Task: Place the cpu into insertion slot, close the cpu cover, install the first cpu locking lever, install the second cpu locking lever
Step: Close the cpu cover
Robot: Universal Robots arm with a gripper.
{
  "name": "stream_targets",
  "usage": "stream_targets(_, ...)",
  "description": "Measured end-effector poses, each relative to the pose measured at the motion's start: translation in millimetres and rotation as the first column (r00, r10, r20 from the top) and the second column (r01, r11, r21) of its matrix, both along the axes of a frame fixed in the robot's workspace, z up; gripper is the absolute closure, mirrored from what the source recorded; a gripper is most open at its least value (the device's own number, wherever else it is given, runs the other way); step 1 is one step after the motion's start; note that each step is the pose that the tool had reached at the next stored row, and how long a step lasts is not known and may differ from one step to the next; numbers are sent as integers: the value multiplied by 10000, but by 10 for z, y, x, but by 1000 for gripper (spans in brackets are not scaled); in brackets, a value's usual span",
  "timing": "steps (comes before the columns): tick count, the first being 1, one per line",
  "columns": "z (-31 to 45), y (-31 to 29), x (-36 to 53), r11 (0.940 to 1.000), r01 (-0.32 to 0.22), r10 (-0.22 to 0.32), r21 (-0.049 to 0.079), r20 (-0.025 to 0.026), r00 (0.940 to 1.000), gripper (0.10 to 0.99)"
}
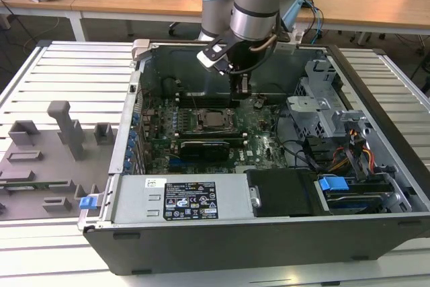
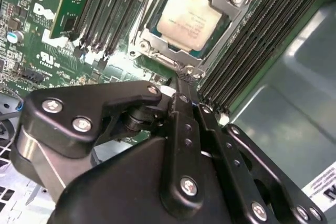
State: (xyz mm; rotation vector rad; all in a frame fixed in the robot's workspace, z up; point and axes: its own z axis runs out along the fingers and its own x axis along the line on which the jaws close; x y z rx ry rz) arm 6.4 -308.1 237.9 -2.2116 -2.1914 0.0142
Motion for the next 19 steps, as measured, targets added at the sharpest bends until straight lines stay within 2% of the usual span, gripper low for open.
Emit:
stream_targets(1,-10,1,-57,10000,-1,1,0,127,9999,980)
stream_targets(2,-18,0,-107,10000,2,-2,-1,201,9998,980)
stream_targets(5,-37,-2,-212,10000,1,-1,-1,293,9996,980)
stream_targets(12,-76,-44,-350,10000,-12,12,-1,519,9987,980)
stream_targets(15,-100,-64,-426,10000,-13,13,1,559,9984,980)
stream_targets(17,-119,-77,-488,10000,-13,13,-1,561,9984,980)
stream_targets(19,-130,-82,-505,10000,-12,12,0,562,9984,980)
